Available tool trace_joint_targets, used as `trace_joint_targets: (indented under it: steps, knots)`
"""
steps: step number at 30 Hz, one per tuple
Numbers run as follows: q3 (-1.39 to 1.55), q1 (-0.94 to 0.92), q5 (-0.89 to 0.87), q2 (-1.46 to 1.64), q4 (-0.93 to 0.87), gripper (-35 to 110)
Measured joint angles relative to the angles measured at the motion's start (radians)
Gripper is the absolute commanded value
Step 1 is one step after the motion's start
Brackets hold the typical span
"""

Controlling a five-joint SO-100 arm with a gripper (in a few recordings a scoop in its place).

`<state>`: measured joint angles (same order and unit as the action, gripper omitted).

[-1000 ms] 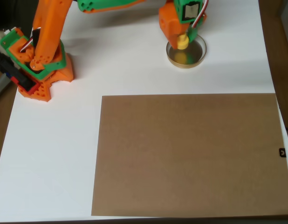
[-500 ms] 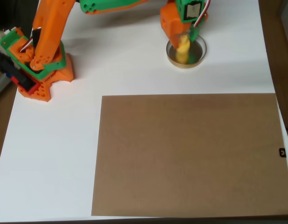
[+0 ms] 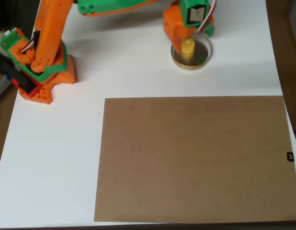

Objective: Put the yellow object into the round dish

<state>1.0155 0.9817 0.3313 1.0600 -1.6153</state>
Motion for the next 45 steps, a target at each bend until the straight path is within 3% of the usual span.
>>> trace_joint_targets:
  steps: [11, 22, 34, 45]
  knots:
    - [0.492, -0.11, 0.117, 0.548, 0.037, 29]
    - [0.723, -0.449, 0.137, 0.988, 0.043, 29]
    - [0.873, -0.884, 0.0, 1.192, 0.21, 27]
    - [1.163, -1.114, -0.114, 1.365, 0.439, 29]
